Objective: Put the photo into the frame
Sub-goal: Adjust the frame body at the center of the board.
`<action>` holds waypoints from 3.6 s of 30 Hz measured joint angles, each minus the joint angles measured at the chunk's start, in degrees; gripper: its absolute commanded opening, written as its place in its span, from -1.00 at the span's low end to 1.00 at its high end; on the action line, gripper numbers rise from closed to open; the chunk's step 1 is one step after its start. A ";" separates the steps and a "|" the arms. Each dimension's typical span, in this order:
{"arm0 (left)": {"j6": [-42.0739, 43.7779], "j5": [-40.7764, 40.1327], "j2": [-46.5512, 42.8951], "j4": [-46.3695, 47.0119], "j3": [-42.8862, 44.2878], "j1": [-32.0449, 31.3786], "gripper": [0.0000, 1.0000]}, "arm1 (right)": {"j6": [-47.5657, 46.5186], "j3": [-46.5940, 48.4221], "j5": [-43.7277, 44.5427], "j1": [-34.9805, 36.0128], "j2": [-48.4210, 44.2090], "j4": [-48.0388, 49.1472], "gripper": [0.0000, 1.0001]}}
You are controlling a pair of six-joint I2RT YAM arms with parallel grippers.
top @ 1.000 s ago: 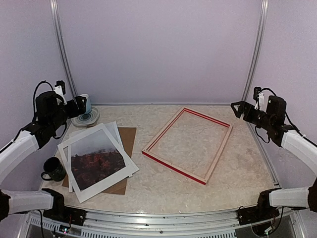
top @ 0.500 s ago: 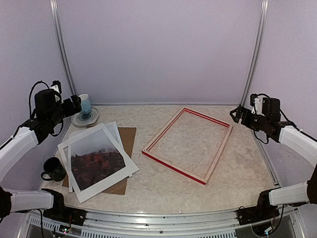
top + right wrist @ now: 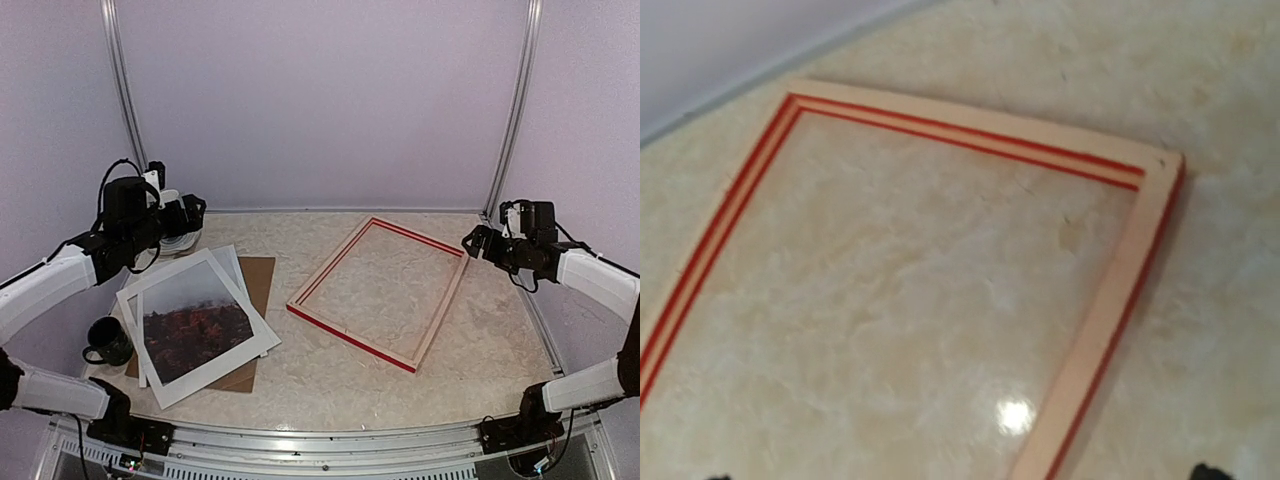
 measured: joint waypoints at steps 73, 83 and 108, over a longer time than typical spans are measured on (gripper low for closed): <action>-3.41 27.34 48.65 5.57 17.75 -20.02 0.98 | 3.26 -2.82 -2.62 6.60 21.00 5.46 0.98; -4.74 28.11 48.92 7.15 17.57 -21.14 0.98 | 3.48 -3.08 -3.23 6.97 21.84 7.19 0.98; -6.05 28.13 47.95 8.48 13.31 -25.24 0.98 | 2.32 -0.37 0.96 6.97 22.47 4.63 0.98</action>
